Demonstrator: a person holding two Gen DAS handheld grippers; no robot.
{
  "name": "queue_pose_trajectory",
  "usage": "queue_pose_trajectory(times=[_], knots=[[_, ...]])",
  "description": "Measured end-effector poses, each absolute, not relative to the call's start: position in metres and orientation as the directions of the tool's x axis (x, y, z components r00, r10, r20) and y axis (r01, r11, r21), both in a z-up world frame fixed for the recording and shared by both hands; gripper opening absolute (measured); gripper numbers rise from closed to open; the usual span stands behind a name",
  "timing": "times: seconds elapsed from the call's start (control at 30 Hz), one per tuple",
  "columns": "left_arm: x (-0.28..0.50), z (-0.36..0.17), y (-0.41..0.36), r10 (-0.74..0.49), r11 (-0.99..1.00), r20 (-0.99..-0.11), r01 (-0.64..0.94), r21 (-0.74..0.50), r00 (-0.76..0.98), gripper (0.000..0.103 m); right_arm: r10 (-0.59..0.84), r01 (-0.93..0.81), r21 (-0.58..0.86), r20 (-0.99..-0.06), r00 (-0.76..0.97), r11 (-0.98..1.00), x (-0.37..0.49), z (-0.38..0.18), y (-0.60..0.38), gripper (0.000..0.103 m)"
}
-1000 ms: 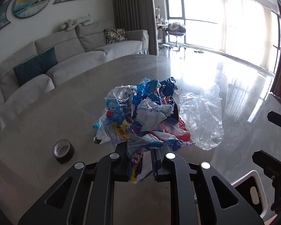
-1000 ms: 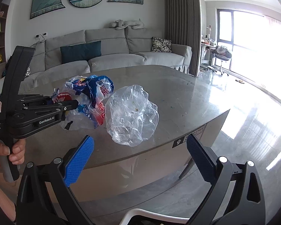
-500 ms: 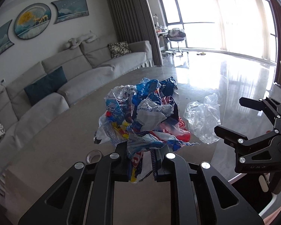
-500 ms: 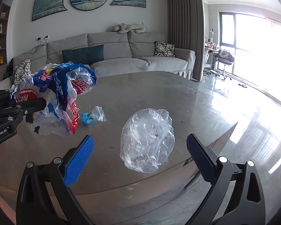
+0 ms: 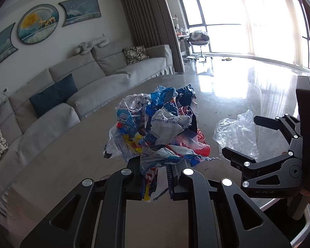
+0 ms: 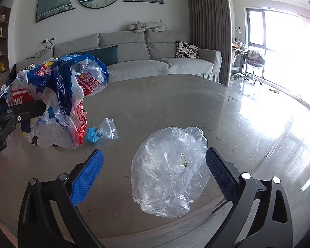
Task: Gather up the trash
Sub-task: 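Grasp the clear plastic bag with the right gripper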
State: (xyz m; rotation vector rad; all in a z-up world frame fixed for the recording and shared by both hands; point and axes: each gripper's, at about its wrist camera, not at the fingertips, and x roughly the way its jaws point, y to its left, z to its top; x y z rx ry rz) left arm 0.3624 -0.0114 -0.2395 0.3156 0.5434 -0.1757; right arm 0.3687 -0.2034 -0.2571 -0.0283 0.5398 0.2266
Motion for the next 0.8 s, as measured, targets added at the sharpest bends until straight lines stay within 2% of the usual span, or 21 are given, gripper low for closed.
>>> queue_pose_trajectory(times=[0.33,0.37,0.4,0.43,0.5,0.6,0.8], knots=[[0.373,-0.245,-0.019,-0.072,0.941,-0.548,0.239,0.239,0.834,0.017,0.209,-0.237,0.015,-0.53,0.822,0.971,0.393,-0.269,-0.197,0.096],[0.373,-0.245,-0.019,-0.073,0.941,-0.549,0.24,0.24,0.833,0.017,0.21,-0.242,0.011,-0.535,0.818,0.97,0.393,-0.27,-0.196,0.077],[0.372,-0.245,-0.02,-0.073,0.941,-0.549,0.24,0.24,0.833,0.017,0.199,-0.237,0.002,-0.548,0.813,0.971,0.394,-0.273,-0.194,0.051],[0.372,-0.243,-0.019,-0.073,0.941,-0.549,0.24,0.238,0.833,0.017,0.188,-0.23,-0.004,-0.566,0.803,0.973,0.395,-0.276,-0.193,0.045],[0.371,-0.242,-0.02,-0.072,0.942,-0.548,0.238,0.238,0.833,0.017,0.202,-0.243,0.011,-0.593,0.78,0.97,0.394,-0.283,-0.192,0.021],[0.369,-0.239,-0.02,-0.071,0.942,-0.543,0.235,0.239,0.837,0.017,0.192,-0.245,-0.002,-0.612,0.767,0.97,0.387,-0.285,-0.189,0.011],[0.348,-0.226,-0.019,-0.081,0.945,-0.531,0.235,0.228,0.843,0.017,0.206,-0.273,-0.032,-0.57,0.795,0.962,0.343,-0.26,-0.183,0.008]])
